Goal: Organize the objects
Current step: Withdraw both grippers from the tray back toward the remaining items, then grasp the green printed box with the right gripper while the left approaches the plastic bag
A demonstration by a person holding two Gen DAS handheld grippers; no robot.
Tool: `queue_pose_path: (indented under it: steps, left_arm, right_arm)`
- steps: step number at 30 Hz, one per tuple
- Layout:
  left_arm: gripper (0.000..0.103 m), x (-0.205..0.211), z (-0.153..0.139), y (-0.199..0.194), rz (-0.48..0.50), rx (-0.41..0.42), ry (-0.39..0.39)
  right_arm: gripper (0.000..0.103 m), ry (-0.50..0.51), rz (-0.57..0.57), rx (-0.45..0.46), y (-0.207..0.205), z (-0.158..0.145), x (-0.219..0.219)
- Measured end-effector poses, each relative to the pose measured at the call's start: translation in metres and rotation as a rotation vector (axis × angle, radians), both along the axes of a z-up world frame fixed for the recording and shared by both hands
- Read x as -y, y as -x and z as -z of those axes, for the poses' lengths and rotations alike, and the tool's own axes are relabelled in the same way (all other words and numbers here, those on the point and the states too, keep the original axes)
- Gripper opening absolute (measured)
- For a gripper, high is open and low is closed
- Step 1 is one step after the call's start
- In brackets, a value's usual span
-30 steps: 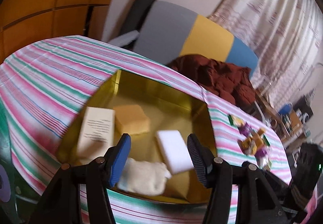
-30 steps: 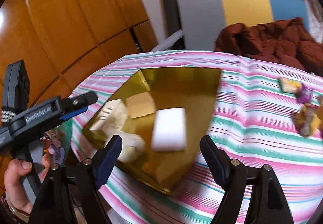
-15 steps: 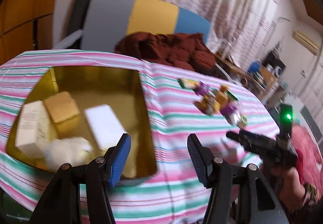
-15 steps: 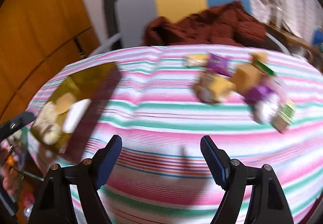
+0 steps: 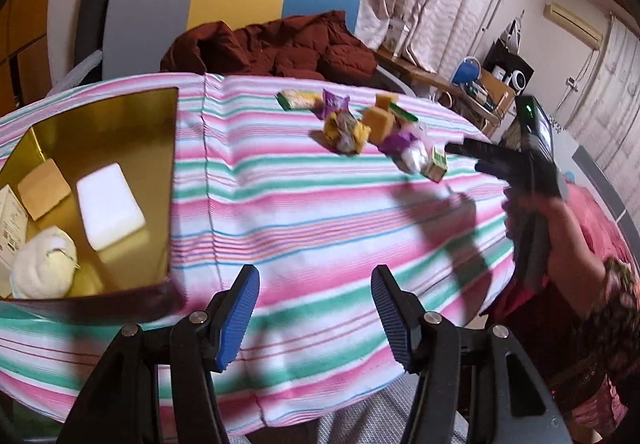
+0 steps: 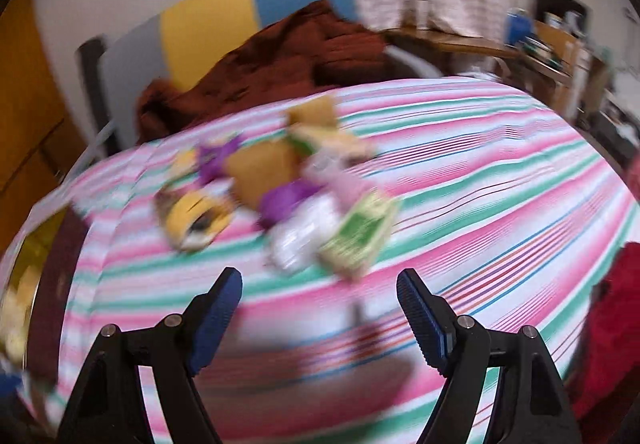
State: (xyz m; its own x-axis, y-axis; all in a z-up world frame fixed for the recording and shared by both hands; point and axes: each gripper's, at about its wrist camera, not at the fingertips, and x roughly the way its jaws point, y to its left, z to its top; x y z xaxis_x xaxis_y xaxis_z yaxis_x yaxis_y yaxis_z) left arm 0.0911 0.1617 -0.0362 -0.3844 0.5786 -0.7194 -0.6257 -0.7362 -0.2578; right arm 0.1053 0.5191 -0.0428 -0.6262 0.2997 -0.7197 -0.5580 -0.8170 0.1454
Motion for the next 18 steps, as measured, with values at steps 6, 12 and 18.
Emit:
queue_pose_path:
  steps: [6, 12, 18]
  left_arm:
    - [0.059, -0.010, 0.009, -0.005, 0.009, 0.033, 0.029]
    - [0.059, -0.017, 0.014, -0.006, 0.013, 0.043, 0.053]
    - [0.059, -0.026, 0.019, -0.005, 0.025, 0.061, 0.068]
  right_arm:
    - [0.069, 0.024, 0.105, 0.057, 0.025, 0.017, -0.037]
    - [0.068, 0.094, 0.111, 0.045, 0.034, 0.032, -0.055]
    - [0.065, 0.118, 0.061, 0.093, 0.039, 0.043, -0.053]
